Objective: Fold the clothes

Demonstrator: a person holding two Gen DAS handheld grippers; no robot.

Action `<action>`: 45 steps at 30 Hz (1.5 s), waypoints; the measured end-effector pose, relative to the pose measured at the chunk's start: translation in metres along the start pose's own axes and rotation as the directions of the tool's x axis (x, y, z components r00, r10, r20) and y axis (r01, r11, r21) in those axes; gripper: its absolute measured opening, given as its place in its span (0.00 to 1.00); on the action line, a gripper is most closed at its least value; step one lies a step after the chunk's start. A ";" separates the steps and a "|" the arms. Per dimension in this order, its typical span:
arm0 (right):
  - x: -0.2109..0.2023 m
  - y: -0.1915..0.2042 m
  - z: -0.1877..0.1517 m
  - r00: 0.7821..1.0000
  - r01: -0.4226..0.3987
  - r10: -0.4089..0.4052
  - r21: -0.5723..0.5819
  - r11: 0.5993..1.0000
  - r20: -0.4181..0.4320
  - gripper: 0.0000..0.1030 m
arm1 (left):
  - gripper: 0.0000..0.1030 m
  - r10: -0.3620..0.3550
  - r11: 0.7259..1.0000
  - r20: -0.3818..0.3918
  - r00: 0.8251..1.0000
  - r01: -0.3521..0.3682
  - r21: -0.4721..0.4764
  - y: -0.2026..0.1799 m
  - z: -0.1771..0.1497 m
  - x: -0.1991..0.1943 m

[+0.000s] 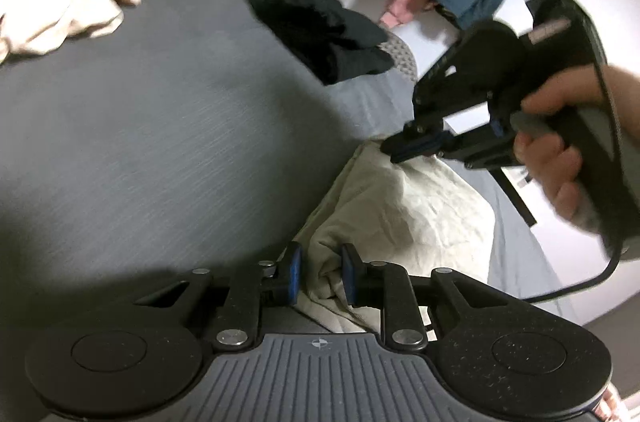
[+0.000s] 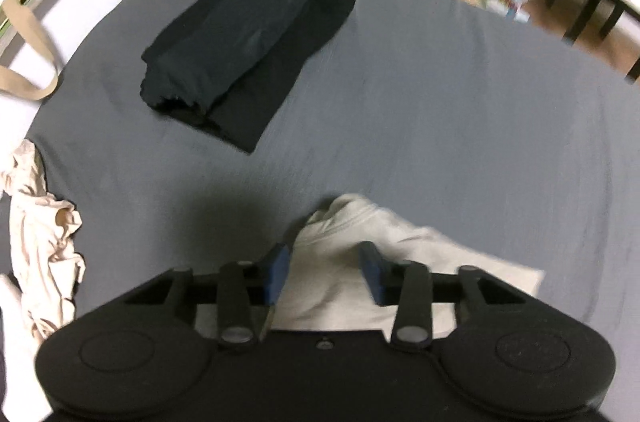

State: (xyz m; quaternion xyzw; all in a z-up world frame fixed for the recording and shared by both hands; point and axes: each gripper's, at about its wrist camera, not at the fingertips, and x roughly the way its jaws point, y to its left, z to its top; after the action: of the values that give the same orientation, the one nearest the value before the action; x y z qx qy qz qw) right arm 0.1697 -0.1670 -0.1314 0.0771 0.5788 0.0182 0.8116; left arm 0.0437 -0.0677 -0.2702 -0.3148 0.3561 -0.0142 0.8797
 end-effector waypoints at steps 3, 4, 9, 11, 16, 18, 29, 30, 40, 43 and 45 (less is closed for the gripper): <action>0.018 -0.002 0.000 1.000 -0.020 0.021 0.037 0.999 -0.023 0.03 | 0.20 0.028 0.999 0.005 1.000 -0.028 0.016 -0.002 -0.001 -0.002; 0.021 -0.003 0.000 0.999 -0.032 0.034 0.056 0.998 -0.022 0.03 | 0.20 0.041 0.999 0.010 0.999 -0.042 0.019 -0.002 -0.001 -0.003; 0.027 -0.011 0.000 0.996 -0.087 0.089 0.137 0.987 -0.009 0.02 | 0.20 0.050 0.999 0.007 0.999 -0.050 -0.008 0.003 0.000 -0.005; 0.027 -0.017 -0.002 0.994 -0.108 0.111 0.174 0.979 -0.008 0.02 | 0.21 0.044 0.999 0.044 0.998 -0.043 -0.023 0.005 0.000 -0.016; 0.001 -0.020 -0.009 0.974 -0.228 0.225 0.115 0.967 0.039 0.23 | 0.26 0.037 0.999 0.213 0.976 -0.028 -0.041 0.013 0.008 -0.049; -0.019 -0.019 -0.020 0.960 -0.274 0.271 0.057 0.960 0.065 0.46 | 0.28 0.033 0.997 0.213 0.977 -0.017 -0.077 0.022 0.024 -0.053; 0.004 -0.022 -0.101 0.926 -0.376 0.375 0.003 0.927 0.030 0.24 | 0.29 -0.069 0.992 -0.020 0.997 0.066 -0.105 0.050 0.074 -0.030; 0.001 -0.023 -0.109 0.920 -0.390 0.390 0.003 0.921 0.043 0.24 | 0.29 -0.077 0.993 -0.027 0.997 0.074 -0.092 0.048 0.075 -0.028; -0.016 -0.047 -0.183 0.881 -0.473 0.473 -0.006 0.881 0.013 0.24 | 0.29 -0.216 0.943 -0.160 0.963 0.248 0.223 -0.025 0.077 -0.007; -0.041 -0.063 -0.195 0.861 -0.505 0.505 -0.010 0.863 0.060 0.25 | 0.29 -0.256 0.879 -0.236 0.937 0.327 0.346 -0.055 0.075 0.000; -0.059 -0.082 -0.195 0.873 -0.477 0.473 0.009 0.879 0.122 0.27 | 0.29 -0.255 0.836 -0.314 0.915 0.371 0.403 -0.071 0.071 0.010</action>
State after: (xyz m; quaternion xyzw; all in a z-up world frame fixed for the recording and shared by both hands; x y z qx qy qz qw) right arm -0.0383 -0.2351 -0.1501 0.2336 0.4941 0.2012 0.8129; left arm 0.1107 -0.0885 -0.1977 -0.1503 0.3927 -0.2810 0.8627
